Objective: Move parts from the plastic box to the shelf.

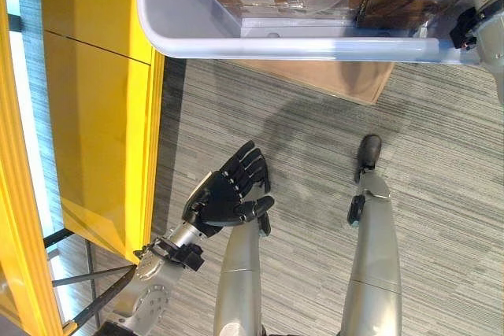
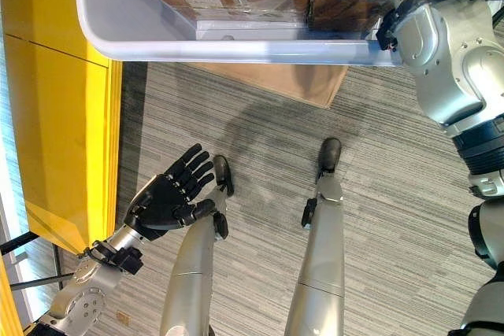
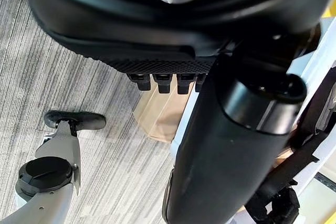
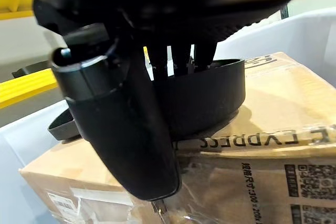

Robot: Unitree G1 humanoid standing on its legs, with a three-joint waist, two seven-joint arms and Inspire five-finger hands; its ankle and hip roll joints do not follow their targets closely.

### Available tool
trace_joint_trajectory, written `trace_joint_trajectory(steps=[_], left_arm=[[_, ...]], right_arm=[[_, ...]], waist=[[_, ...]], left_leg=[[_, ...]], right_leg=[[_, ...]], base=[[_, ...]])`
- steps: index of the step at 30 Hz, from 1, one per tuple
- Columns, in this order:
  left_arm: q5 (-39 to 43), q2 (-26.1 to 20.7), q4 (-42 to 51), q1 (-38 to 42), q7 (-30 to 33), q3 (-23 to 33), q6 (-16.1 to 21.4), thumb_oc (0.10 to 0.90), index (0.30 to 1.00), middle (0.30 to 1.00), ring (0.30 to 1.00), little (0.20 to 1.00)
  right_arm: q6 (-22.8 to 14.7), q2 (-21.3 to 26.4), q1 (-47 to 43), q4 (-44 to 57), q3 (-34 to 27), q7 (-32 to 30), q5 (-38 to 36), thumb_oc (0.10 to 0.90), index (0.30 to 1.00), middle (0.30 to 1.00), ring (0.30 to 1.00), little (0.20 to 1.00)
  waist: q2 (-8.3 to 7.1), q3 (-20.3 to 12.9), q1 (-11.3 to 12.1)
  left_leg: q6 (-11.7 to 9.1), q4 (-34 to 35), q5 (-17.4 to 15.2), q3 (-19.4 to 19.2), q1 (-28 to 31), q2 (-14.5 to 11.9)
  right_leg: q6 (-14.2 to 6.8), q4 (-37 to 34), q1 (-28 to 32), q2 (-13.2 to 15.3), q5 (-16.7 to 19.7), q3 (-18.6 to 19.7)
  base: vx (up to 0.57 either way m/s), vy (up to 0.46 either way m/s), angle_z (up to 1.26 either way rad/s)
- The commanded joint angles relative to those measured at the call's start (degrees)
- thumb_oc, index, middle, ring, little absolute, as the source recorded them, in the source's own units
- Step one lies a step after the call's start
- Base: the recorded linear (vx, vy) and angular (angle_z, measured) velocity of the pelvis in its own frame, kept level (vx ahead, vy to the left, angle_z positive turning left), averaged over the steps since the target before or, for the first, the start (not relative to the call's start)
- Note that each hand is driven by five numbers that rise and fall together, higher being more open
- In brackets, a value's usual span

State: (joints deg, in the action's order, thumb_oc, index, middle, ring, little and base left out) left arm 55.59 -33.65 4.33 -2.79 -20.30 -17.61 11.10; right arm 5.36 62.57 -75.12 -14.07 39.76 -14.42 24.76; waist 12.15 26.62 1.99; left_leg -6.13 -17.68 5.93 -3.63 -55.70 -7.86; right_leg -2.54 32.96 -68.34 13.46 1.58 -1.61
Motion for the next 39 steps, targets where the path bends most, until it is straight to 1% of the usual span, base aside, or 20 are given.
trace_joint_trajectory(steps=[1,2,5,7,9,13,15,16,17,18,22,23,27,28,29,30,31,33,37,39], left_arm=[[-0.7,-2.1,4.7,0.3,-1.1,1.4,4.1,0.900,1.000,1.000,1.000,1.000],[-1.3,-1.6,4.8,0.2,-1.1,1.2,4.4,0.900,1.000,1.000,1.000,1.000],[-1.2,-1.2,4.8,0.2,-1.2,1.2,4.4,0.900,1.000,1.000,1.000,1.000],[-1.0,-1.0,4.7,0.0,-1.4,1.4,4.5,0.900,1.000,1.000,1.000,1.000],[-0.9,-0.8,4.8,-0.3,-1.8,1.6,4.5,0.900,1.000,1.000,1.000,1.000],[-0.6,-0.8,4.9,-0.7,-2.2,2.1,4.2,0.900,1.000,1.000,1.000,1.000],[-0.9,-0.6,5.1,-1.1,-2.4,2.3,4.0,0.900,1.000,1.000,1.000,1.000],[-0.5,-0.6,5.1,-1.5,-2.5,2.5,4.2,0.900,1.000,1.000,1.000,1.000],[-0.4,-0.7,5.0,-1.6,-2.5,2.5,4.3,0.900,1.000,1.000,1.000,1.000],[-0.2,-0.6,5.2,-2.0,-2.7,2.9,4.1,0.900,1.000,1.000,1.000,1.000],[-0.7,-0.4,5.9,-2.8,-2.6,3.4,3.9,0.900,1.000,1.000,1.000,1.000],[-0.7,-0.3,6.0,-3.5,-2.5,3.8,4.2,0.900,1.000,1.000,1.000,1.000],[-0.7,0.2,6.2,-4.6,-2.9,4.8,4.0,0.900,1.000,1.000,1.000,1.000],[-0.6,0.3,6.2,-4.1,-2.9,5.2,3.9,0.900,1.000,1.000,1.000,1.000],[-0.5,0.4,6.1,-4.9,-3.0,4.9,3.9,0.900,1.000,1.000,1.000,1.000],[-0.5,0.8,6.3,-4.9,-2.9,5.3,3.6,0.900,1.000,1.000,1.000,1.000],[-0.3,1.1,6.5,-4.8,-2.9,5.9,3.0,0.900,1.000,1.000,1.000,1.000],[-0.6,1.4,6.5,-5.1,-3.3,5.9,3.0,0.900,1.000,1.000,1.000,1.000],[-1.1,2.0,6.7,-5.7,-3.5,6.7,1.7,0.900,1.000,1.000,1.000,1.000],[-1.3,2.2,6.8,-5.7,-3.4,7.0,1.0,0.900,1.000,1.000,1.000,1.000]], right_arm=[[2.7,0.9,1.3,-7.7,2.9,-0.6,2.5,0.400,0.300,0.300,0.300,0.300],[2.4,0.7,1.8,-8.2,2.1,-3.2,4.2,0.400,0.300,0.300,0.300,0.300],[2.5,0.7,2.8,-7.0,1.3,-4.6,6.3,0.400,0.300,0.300,0.300,0.300],[1.9,0.9,3.6,-6.7,0.7,-5.3,6.8,0.400,0.300,0.300,0.300,0.300],[1.3,1.0,5.4,-5.9,-0.5,-7.7,6.0,0.400,0.300,0.300,0.300,0.300],[0.1,1.1,8.0,-4.3,-2.5,-8.8,6.8,0.400,0.300,0.300,0.300,0.300],[-0.7,1.3,10.0,-3.0,-3.8,-10.9,6.9,0.400,0.300,0.300,0.300,0.300],[-2.2,1.1,11.6,-1.2,-5.1,-13.1,6.3,0.400,0.300,0.300,0.300,0.300],[-2.5,1.0,12.1,-0.9,-5.6,-13.5,6.3,0.400,0.300,0.300,0.300,0.300],[-3.8,0.9,13.5,1.1,-7.2,-14.5,6.5,0.400,0.300,0.300,0.300,0.300],[-5.4,0.3,17.2,6.0,-11.0,-16.7,6.8,0.400,0.300,0.300,0.300,0.300],[-7.0,-0.3,20.5,8.9,-13.9,-18.5,7.0,0.400,0.300,0.300,0.300,0.300],[-9.5,-2.0,25.8,13.5,-18.5,-21.1,7.1,0.400,0.300,0.300,0.300,0.300],[-9.9,-2.5,26.8,14.8,-20.0,-21.2,7.4,0.400,0.300,0.300,0.300,0.300],[-10.3,-3.0,28.3,15.4,-20.6,-21.3,7.6,0.400,0.300,0.300,0.300,0.300],[-10.8,-3.5,29.5,16.7,-21.8,-21.3,7.5,0.400,0.300,0.300,0.300,0.300],[-11.5,-4.2,30.9,18.1,-23.4,-21.2,7.8,0.400,0.300,0.300,0.300,0.300],[-12.1,-4.6,32.1,19.2,-24.5,-21.4,7.9,0.400,0.300,0.300,0.300,0.300],[-13.3,-6.0,34.6,20.5,-26.8,-20.8,8.3,0.400,0.300,0.300,0.300,0.300],[-13.3,-6.3,34.9,20.9,-27.4,-20.0,8.1,0.400,0.300,0.300,0.300,0.300]], waist=[[0.03,3.2,2.1],[0.14,3.2,2.0],[0.27,3.2,1.8],[0.30,3.2,1.7],[0.32,3.2,1.3],[0.26,3.2,0.9],[0.15,3.2,0.5],[0.01,3.2,0.1],[-0.07,3.2,0.1],[-0.14,3.2,-0.3],[-0.36,3.2,-1.0],[-0.62,3.2,-1.6],[-1.10,3.2,-2.5],[-1.28,3.2,-2.6],[-1.30,3.2,-2.8],[-1.37,3.2,-3.0],[-1.53,3.2,-3.2],[-1.71,3.2,-3.4],[-2.36,3.2,-3.7],[-2.74,3.2,-3.7]], left_leg=[[2.5,-6.0,-8.1,1.0,-2.5,1.4],[2.5,-5.6,-8.1,0.8,-2.1,1.4],[2.4,-5.2,-8.1,0.5,-1.4,1.4],[2.5,-5.1,-8.1,0.3,-1.0,1.4],[2.5,-4.9,-8.2,0.1,-0.2,1.5],[2.5,-4.5,-8.2,-0.2,1.1,1.4],[2.5,-4.0,-8.1,-0.5,2.1,1.3],[2.5,-3.4,-8.0,-0.8,3.4,1.2],[2.5,-3.2,-8.0,-0.9,3.7,1.2],[2.4,-2.7,-8.0,-1.1,4.9,1.2],[2.3,-1.3,-7.7,-1.6,7.6,1.0],[2.1,-0.2,-7.5,-2.1,9.8,0.9],[2.0,1.5,-7.5,-2.6,14.6,0.5],[2.4,2.1,-6.2,-3.1,14.4,0.4],[2.0,2.2,-7.7,-2.7,17.0,0.5],[2.1,2.8,-7.7,-2.9,18.8,0.4],[2.5,3.5,-6.8,-3.5,20.1,0.3],[2.5,4.0,-7.1,-3.8,22.6,0.2],[2.6,5.2,-7.9,-4.0,28.4,0.2],[2.6,5.8,-8.1,-4.0,30.8,0.2]], right_leg=[[2.2,0.1,4.8,-4.0,-10.9,-2.1],[2.2,-0.5,5.2,-4.2,-10.8,-2.0],[2.1,-1.0,5.7,-4.2,-10.7,-1.8],[2.2,-1.1,6.0,-4.3,-10.7,-1.7],[2.2,-1.5,6.7,-4.4,-10.6,-1.5],[2.3,-1.9,7.7,-4.4,-10.5,-1.4],[2.3,-2.4,8.5,-4.5,-10.3,-1.3],[2.4,-3.0,9.7,-4.6,-10.1,-1.2],[2.4,-3.1,10.0,-4.6,-10.1,-1.2],[2.4,-3.5,10.9,-4.8,-10.1,-1.1],[2.5,-4.4,13.0,-4.8,-10.0,-1.0],[2.6,-5.1,14.7,-4.9,-9.8,-1.0],[2.4,-6.1,18.3,-4.6,-9.6,-1.1],[2.7,-7.0,17.9,-4.5,-7.9,-1.5],[2.3,-6.7,20.2,-4.4,-9.5,-1.2],[2.2,-7.1,21.7,-4.1,-9.3,-1.3],[2.4,-8.0,22.6,-3.8,-7.9,-1.7],[2.3,-8.7,24.9,-3.4,-7.8,-1.9],[1.6,-10.6,30.6,-2.7,-7.5,-2.7],[1.3,-11.6,33.2,-2.4,-7.3,-2.9]], base=[[0.00,0.000,0.00],[0.00,0.000,0.00],[0.00,0.000,0.00],[0.00,0.000,0.00],[0.00,0.000,0.00],[0.00,0.000,0.00],[0.00,0.018,-0.01],[0.00,0.000,0.00],[0.00,0.040,-0.03],[0.00,0.036,-0.03],[0.01,0.044,-0.06],[0.00,0.049,-0.08],[0.00,0.054,-0.09],[0.02,0.060,-0.07],[0.03,0.069,-0.04],[0.04,0.085,-0.03],[-0.01,0.085,-0.04],[0.01,0.054,-0.07],[0.03,0.026,-0.06],[0.03,0.010,-0.02]])
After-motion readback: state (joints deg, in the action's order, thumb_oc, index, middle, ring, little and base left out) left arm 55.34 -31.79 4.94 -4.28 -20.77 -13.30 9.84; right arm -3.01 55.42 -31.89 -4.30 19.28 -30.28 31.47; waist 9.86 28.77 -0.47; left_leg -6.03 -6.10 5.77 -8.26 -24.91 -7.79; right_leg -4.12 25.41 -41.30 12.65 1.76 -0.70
